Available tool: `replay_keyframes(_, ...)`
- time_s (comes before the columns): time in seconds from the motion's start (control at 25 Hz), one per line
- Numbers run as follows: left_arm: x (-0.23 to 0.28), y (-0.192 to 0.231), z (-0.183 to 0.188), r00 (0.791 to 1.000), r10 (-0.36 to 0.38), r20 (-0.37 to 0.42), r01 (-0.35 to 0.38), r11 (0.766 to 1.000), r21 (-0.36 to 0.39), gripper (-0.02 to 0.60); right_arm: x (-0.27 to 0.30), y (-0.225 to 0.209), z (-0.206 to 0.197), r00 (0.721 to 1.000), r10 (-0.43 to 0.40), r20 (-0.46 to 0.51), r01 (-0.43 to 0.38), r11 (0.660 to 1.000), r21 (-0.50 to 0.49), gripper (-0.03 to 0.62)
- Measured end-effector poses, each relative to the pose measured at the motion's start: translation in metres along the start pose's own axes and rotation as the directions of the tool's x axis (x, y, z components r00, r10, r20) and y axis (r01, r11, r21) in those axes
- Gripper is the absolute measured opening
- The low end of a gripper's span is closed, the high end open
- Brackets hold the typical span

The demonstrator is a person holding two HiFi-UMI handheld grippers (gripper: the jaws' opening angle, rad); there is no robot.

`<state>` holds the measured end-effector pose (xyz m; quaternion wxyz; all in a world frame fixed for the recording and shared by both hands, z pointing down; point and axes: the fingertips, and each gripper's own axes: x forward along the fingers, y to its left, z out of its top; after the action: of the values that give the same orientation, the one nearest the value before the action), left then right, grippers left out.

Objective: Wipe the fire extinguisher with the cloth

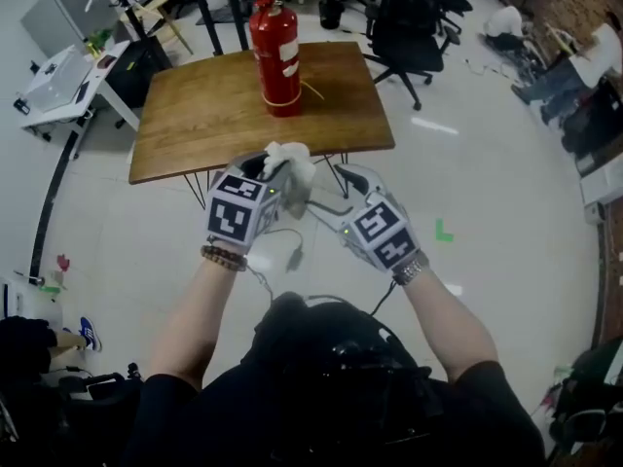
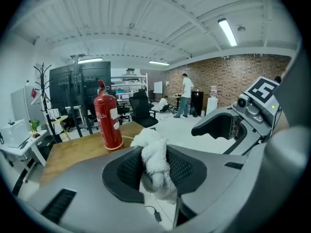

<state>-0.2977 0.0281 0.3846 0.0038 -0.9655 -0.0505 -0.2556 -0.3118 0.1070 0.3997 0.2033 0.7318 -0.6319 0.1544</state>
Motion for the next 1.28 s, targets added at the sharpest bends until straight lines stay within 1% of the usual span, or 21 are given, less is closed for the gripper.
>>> replay_keyframes(0.12, 0.009, 0.003, 0.011, 0.999, 0.033, 0.007, -0.032, 0.999, -0.015, 0.109, 0.000, -0.017, -0.007, 1.000, 0.018, 0.005, -0.019, 1.000, 0.006, 0.370)
replay_keyframes(0.24, 0.015, 0.013, 0.028, 0.997, 0.072, 0.040, -0.070, 0.997, -0.036, 0.109, 0.004, -0.032, -0.009, 0.999, 0.042, 0.010, -0.042, 0.999, 0.010, 0.370)
replay_keyframes(0.36, 0.023, 0.031, 0.046, 0.990, 0.115, 0.076, -0.111, 0.992, -0.057, 0.109, 0.013, -0.051, -0.004, 0.998, 0.060, 0.027, -0.060, 0.998, -0.006, 0.368)
replay_keyframes(0.4, 0.026, 0.038, 0.053, 0.988, 0.128, 0.089, -0.123, 0.990, -0.064, 0.109, 0.018, -0.059, -0.001, 0.997, 0.064, 0.035, -0.063, 0.998, -0.012, 0.357)
replay_keyframes(0.56, 0.043, 0.066, 0.081, 0.976, 0.175, 0.133, -0.164, 0.983, -0.086, 0.109, 0.042, -0.101, 0.013, 0.996, 0.064, 0.068, -0.063, 0.998, -0.019, 0.271)
replay_keyframes(0.6, 0.048, 0.075, 0.088, 0.972, 0.189, 0.142, -0.177, 0.980, -0.092, 0.109, 0.050, -0.113, 0.016, 0.995, 0.063, 0.072, -0.061, 0.998, -0.024, 0.238)
replay_keyframes(0.68, 0.056, 0.094, 0.102, 0.963, 0.217, 0.162, -0.202, 0.974, -0.105, 0.109, 0.066, -0.134, 0.023, 0.996, 0.063, 0.069, -0.061, 0.998, -0.034, 0.150)
replay_keyframes(0.76, 0.064, 0.114, 0.116, 0.953, 0.246, 0.178, -0.228, 0.967, -0.115, 0.109, 0.082, -0.154, 0.028, 0.996, 0.071, 0.058, -0.069, 0.997, -0.038, 0.081)
replay_keyframes(0.88, 0.076, 0.139, 0.136, 0.938, 0.286, 0.194, -0.265, 0.956, -0.127, 0.109, 0.101, -0.181, 0.038, 0.995, 0.087, 0.055, -0.084, 0.995, -0.044, 0.054)
replay_keyframes(1.0, 0.086, 0.161, 0.155, 0.922, 0.328, 0.205, -0.304, 0.942, -0.140, 0.109, 0.118, -0.206, 0.051, 0.994, 0.096, 0.052, -0.093, 0.995, -0.046, 0.048)
replay_keyframes(1.16, 0.100, 0.180, 0.167, 0.910, 0.370, 0.188, -0.346, 0.926, -0.150, 0.109, 0.136, -0.226, 0.062, 0.991, 0.122, 0.062, -0.119, 0.991, -0.053, 0.048)
replay_keyframes(1.28, 0.111, 0.190, 0.177, 0.895, 0.410, 0.175, -0.386, 0.910, -0.153, 0.109, 0.149, -0.239, 0.068, 0.985, 0.158, 0.071, -0.154, 0.986, -0.064, 0.048)
